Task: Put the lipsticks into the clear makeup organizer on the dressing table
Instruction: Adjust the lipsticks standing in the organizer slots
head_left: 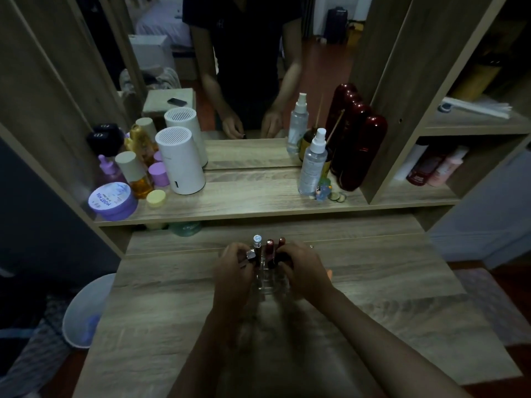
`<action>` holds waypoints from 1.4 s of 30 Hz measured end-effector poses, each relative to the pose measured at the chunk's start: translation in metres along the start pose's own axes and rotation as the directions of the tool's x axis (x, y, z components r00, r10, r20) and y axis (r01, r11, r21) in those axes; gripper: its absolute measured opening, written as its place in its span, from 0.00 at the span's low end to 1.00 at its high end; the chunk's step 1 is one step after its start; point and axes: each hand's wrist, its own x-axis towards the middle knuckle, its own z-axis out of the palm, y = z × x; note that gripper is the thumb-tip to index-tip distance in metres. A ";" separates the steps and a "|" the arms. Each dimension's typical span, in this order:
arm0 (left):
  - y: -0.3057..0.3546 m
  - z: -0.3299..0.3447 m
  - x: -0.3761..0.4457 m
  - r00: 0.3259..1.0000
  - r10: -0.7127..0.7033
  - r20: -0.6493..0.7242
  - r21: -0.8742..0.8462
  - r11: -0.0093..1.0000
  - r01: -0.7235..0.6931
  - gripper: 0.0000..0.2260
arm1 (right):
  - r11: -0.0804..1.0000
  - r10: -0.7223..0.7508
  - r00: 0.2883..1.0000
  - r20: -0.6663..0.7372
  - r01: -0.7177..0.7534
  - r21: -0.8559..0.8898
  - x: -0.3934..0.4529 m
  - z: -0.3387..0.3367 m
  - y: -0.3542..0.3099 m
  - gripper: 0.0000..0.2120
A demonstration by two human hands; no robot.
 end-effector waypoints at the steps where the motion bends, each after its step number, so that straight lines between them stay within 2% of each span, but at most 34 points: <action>1: -0.002 0.001 0.001 1.000 -0.002 0.004 0.008 1.000 0.002 0.07 | 1.000 0.001 1.000 0.011 -0.001 -0.003 0.001 0.001 0.000 0.08; 15: -0.014 0.004 0.009 0.990 -0.006 0.144 0.020 1.000 0.004 0.10 | 0.995 0.008 0.987 0.163 0.009 -0.104 0.012 0.027 -0.004 0.11; 22: -0.025 0.011 0.007 0.980 -0.016 0.198 0.140 0.990 -0.012 0.10 | 0.979 0.007 0.992 0.128 0.019 -0.201 0.013 0.030 -0.004 0.11; 33: -0.030 0.010 0.008 0.976 -0.009 0.217 0.166 0.986 -0.028 0.13 | 0.976 -0.027 0.990 0.141 0.056 -0.209 0.014 0.031 -0.005 0.11; 38: -0.026 0.005 0.008 0.975 -0.001 0.223 0.127 0.991 -0.028 0.13 | 0.975 -0.034 0.989 0.145 0.064 -0.211 0.013 0.024 -0.007 0.12; 42: -0.020 0.000 0.012 0.984 0.059 0.170 0.097 0.992 -0.076 0.12 | 0.972 -0.074 0.994 0.076 0.089 -0.219 0.015 0.009 -0.011 0.12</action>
